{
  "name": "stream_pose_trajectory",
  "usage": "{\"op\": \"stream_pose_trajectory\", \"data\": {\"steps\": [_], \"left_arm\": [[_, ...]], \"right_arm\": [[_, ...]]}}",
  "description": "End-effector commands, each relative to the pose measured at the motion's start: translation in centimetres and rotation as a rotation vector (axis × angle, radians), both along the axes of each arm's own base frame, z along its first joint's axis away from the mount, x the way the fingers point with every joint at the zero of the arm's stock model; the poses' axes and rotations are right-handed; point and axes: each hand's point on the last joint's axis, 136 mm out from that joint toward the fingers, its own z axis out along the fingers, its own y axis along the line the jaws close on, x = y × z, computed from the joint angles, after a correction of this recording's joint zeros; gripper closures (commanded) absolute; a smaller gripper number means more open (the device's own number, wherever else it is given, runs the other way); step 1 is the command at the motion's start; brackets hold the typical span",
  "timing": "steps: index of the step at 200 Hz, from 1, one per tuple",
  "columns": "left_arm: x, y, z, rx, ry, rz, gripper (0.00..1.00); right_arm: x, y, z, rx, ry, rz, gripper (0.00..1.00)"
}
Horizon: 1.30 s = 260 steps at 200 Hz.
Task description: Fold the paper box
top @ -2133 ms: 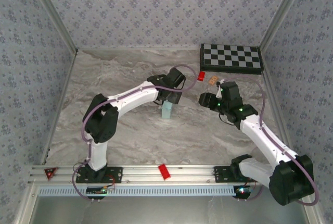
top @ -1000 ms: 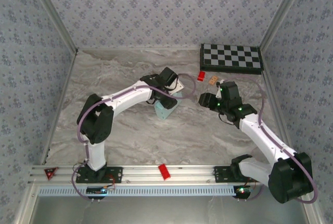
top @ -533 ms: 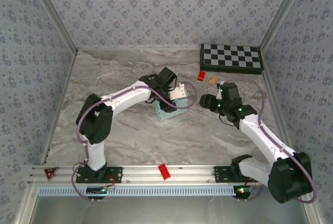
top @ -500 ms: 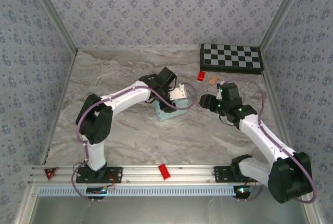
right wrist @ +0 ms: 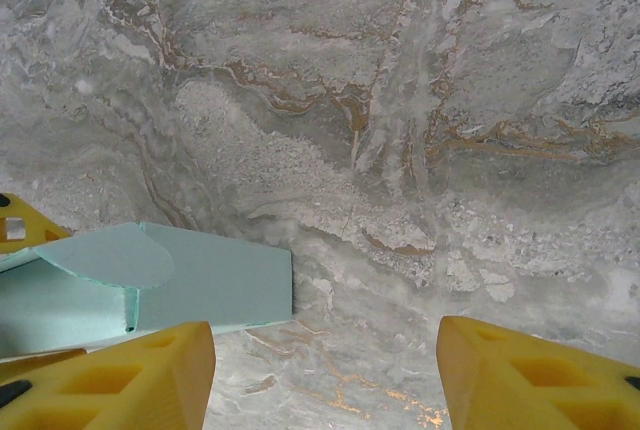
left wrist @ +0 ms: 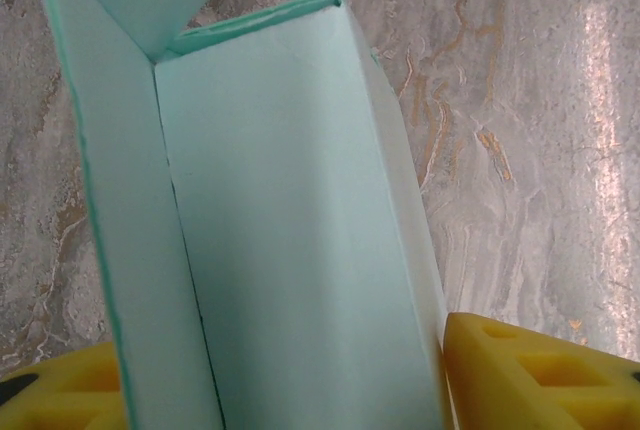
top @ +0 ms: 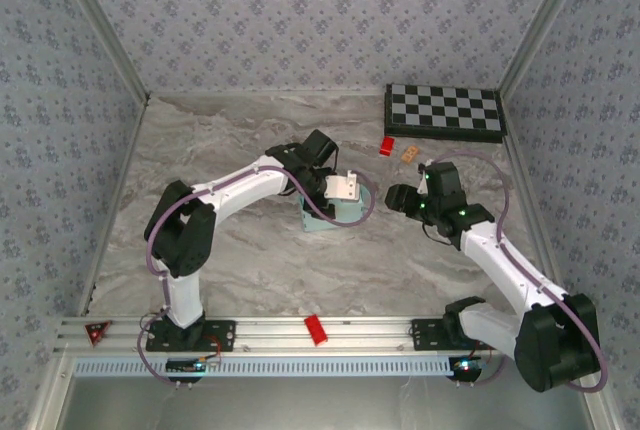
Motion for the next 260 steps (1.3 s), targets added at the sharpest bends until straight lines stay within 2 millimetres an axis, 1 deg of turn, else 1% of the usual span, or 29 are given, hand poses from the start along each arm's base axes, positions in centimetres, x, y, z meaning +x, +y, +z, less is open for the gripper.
{"op": "stream_pose_trajectory", "data": {"steps": [1, 58, 60, 66, 120, 124, 138, 149, 153, 159, 193, 208, 231, 247, 260], "left_arm": [[0.1, -0.3, 0.4, 0.0, -0.033, -0.05, 0.38], [0.0, -0.5, 1.3, 0.009, -0.066, -0.048, 0.34], [0.0, -0.4, 1.3, 0.01, -0.066, -0.047, 0.31], [0.0, -0.5, 1.5, 0.01, -0.069, -0.048, 0.29], [-0.2, -0.6, 2.4, 0.012, -0.069, -0.028, 0.27], [-0.1, -0.6, 2.7, 0.009, -0.073, -0.026, 0.23], [0.0, -0.6, 3.2, 0.002, -0.081, -0.018, 0.22], [0.0, -0.7, 3.8, -0.01, -0.091, -0.016, 0.22], [-0.1, -0.8, 4.0, -0.014, -0.093, -0.016, 0.18], [-0.1, -0.8, 4.2, -0.019, -0.097, -0.015, 0.17], [-0.4, -0.8, 6.2, -0.047, -0.124, 0.001, 0.15], [-0.5, -0.7, 7.4, -0.071, -0.136, 0.024, 0.15], [0.3, -0.5, 9.6, -0.132, -0.178, 0.128, 0.15], [1.4, -0.2, 11.4, -0.199, -0.215, 0.247, 0.15], [1.8, 0.4, 12.9, -0.261, -0.241, 0.333, 0.15]], "right_arm": [[-0.3, -0.3, 0.1, 0.004, 0.0, -0.007, 0.38], [-0.1, -0.4, 0.1, 0.007, -0.003, -0.007, 0.38], [-0.1, -0.4, 0.1, 0.008, -0.003, -0.007, 0.38], [0.0, -0.3, 0.1, 0.009, -0.004, -0.006, 0.38], [0.2, -0.4, 0.1, 0.013, -0.006, -0.007, 0.38], [0.2, -0.4, 0.1, 0.013, -0.007, -0.007, 0.38], [0.2, -0.4, 0.1, 0.013, -0.006, -0.005, 0.38], [0.2, -0.3, 0.1, 0.013, -0.008, -0.003, 0.38], [0.2, -0.4, 0.1, 0.012, -0.008, -0.003, 0.38], [0.1, -0.4, 0.0, 0.011, -0.005, -0.002, 0.38], [0.1, -0.4, 0.0, 0.009, -0.001, 0.009, 0.37], [0.1, -0.4, 0.2, 0.0, -0.003, 0.019, 0.37], [0.2, -0.3, 0.7, -0.018, -0.012, 0.058, 0.37], [0.4, -0.2, 1.4, -0.044, -0.023, 0.098, 0.37], [0.8, 0.0, 1.9, -0.063, -0.034, 0.132, 0.37]]}}
